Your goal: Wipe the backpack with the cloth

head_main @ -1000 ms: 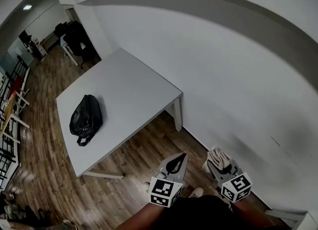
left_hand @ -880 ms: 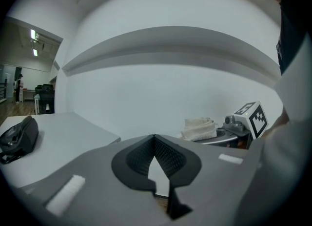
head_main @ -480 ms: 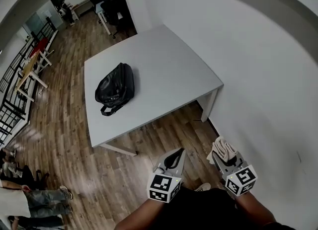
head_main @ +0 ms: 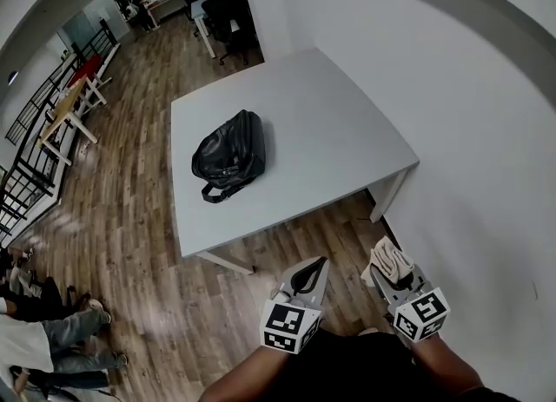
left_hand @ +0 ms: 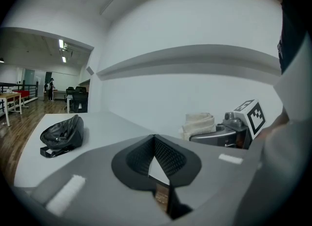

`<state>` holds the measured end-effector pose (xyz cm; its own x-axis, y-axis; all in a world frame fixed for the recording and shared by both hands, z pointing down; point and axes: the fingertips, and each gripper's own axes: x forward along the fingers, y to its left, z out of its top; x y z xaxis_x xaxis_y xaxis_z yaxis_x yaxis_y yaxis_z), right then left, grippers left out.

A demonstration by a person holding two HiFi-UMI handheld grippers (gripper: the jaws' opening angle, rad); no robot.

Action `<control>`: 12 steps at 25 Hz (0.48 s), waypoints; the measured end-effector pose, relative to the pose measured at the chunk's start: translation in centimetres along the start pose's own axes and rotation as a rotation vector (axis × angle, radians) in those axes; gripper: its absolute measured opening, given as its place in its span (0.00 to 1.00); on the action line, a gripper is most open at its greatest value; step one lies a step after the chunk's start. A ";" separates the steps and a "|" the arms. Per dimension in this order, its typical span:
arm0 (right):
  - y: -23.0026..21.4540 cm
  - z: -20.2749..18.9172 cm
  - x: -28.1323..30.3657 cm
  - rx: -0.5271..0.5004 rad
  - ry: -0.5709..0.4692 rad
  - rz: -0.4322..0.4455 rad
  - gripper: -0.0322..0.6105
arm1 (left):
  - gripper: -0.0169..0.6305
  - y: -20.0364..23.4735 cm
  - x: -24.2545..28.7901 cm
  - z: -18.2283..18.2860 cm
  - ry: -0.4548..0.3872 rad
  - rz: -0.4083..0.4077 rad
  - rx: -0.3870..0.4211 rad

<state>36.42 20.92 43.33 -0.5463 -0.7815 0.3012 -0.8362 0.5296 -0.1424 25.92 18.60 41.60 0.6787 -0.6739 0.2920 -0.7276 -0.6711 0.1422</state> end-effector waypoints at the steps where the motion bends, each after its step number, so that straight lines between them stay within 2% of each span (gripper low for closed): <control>1: 0.4 0.2 0.5 -0.001 0.002 0.006 0.20 | 0.04 0.6 -0.3 0.1 0.001 0.006 -0.001; 12: 4.3 1.2 6.5 -0.013 0.024 0.056 0.20 | 0.04 6.9 -3.3 -0.6 0.010 0.053 -0.033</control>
<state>29.20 17.73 43.51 -0.5907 -0.7427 0.3154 -0.8037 0.5766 -0.1473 18.62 16.38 42.18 0.6381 -0.7051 0.3092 -0.7656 -0.6239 0.1571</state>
